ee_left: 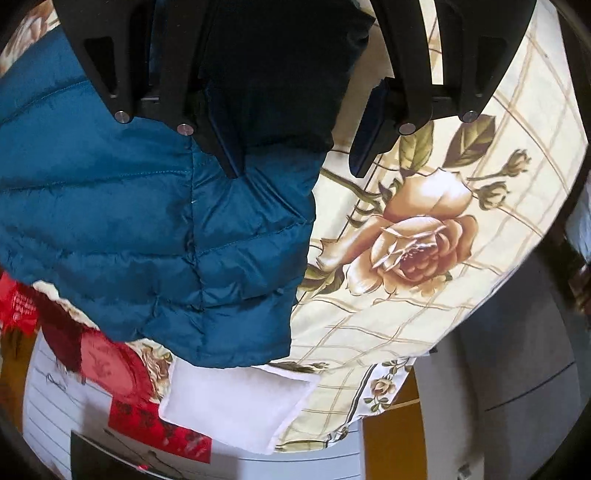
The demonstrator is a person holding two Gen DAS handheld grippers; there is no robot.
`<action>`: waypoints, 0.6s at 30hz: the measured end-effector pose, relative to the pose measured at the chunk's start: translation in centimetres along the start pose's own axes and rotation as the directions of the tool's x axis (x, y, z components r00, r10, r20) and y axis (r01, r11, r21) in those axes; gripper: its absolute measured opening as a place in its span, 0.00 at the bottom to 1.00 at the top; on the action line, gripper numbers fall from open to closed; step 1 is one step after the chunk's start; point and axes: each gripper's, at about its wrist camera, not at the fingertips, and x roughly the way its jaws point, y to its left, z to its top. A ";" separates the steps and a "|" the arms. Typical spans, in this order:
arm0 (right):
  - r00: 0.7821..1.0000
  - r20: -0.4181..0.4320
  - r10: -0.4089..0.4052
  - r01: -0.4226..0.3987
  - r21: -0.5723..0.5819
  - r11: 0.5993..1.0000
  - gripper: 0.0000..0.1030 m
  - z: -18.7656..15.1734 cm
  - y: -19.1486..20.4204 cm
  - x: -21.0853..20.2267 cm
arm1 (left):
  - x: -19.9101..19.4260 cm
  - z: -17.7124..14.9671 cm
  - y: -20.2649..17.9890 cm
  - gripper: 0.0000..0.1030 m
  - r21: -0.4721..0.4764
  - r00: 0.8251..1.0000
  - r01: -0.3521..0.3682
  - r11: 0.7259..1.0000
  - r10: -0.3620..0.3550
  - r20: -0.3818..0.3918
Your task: Fold large clothes
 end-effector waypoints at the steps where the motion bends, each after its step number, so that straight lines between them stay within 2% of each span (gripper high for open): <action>1: 1.000 0.007 0.010 -0.010 -0.008 1.000 0.89 -0.2 0.0 -0.9 | -0.1 0.1 0.1 0.41 -0.002 1.000 0.003 1.000 -0.003 -0.001; 6: 0.992 0.088 0.091 -0.090 -0.008 0.996 0.89 -2.5 -0.8 -6.8 | -0.4 -0.1 1.0 0.41 -0.046 0.999 0.036 0.998 -0.036 -0.011; 9: 0.991 0.089 0.100 -0.099 -0.025 0.995 0.89 -4.8 -1.1 -8.4 | -0.4 -0.3 1.1 0.41 -0.060 0.999 0.038 0.997 -0.039 -0.010; 11: 0.996 0.058 0.069 -0.066 -0.058 0.996 0.89 -5.7 -1.0 -7.7 | -0.4 -0.3 0.9 0.41 -0.058 1.000 0.028 0.998 -0.029 -0.007; 13: 1.000 -0.016 -0.017 0.016 -0.093 0.996 0.89 -6.6 -0.8 -5.2 | -0.5 -0.4 0.7 0.41 -0.054 1.000 0.018 0.998 -0.018 -0.002; 14: 0.999 -0.039 -0.010 0.007 -0.087 0.996 0.89 -6.9 -0.9 -4.3 | -0.5 -0.5 0.6 0.41 -0.050 1.000 0.013 0.999 -0.013 0.000; 16: 1.000 -0.025 0.014 -0.015 -0.023 1.000 0.96 -7.1 -1.7 -3.3 | -0.7 -0.6 0.4 0.41 -0.049 1.000 0.005 0.999 -0.005 0.004; 18: 0.999 -0.023 0.025 -0.025 0.004 1.000 0.96 -7.0 -1.9 -3.7 | -1.0 -0.7 0.5 0.41 -0.050 1.000 0.006 0.999 -0.006 0.000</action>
